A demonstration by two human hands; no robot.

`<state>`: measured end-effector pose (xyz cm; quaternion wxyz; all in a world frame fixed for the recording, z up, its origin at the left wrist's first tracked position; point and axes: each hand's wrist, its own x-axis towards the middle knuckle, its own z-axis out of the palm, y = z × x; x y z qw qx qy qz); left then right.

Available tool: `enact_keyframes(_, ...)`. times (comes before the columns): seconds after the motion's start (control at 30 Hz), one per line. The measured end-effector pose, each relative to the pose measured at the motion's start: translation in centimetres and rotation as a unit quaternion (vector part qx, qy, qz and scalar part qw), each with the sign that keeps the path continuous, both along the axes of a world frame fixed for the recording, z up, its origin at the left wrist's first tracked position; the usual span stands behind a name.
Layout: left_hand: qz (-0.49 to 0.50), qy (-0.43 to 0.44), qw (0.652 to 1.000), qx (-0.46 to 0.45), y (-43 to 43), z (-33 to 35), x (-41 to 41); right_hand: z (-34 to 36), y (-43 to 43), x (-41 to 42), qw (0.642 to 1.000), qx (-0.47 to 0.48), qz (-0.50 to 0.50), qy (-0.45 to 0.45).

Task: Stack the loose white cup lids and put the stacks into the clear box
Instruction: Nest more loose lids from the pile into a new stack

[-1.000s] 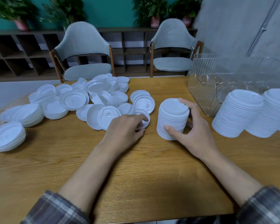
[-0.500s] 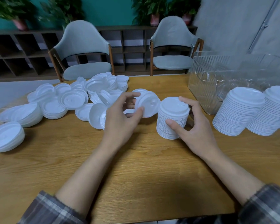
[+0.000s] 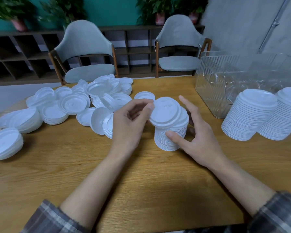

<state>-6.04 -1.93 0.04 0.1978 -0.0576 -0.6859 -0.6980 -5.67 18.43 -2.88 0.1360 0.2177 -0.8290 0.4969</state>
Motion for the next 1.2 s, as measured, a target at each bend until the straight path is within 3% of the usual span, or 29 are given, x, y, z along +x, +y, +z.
enact_keyframes(0.43,-0.029,-0.009,0.98,-0.194,0.9,-0.4,0.8,-0.1,-0.2,0.1,1.0,0.0,0.006,0.015)
enact_keyframes(0.87,-0.016,0.016,0.981,-0.191,1.8,-0.4,0.8,-0.5,0.1,-0.1,1.0,0.006,0.007,0.017)
enact_keyframes(1.2,-0.085,0.009,0.984,-0.154,1.1,-1.5,0.8,-0.6,-0.1,0.1,0.999,0.043,0.002,0.013)
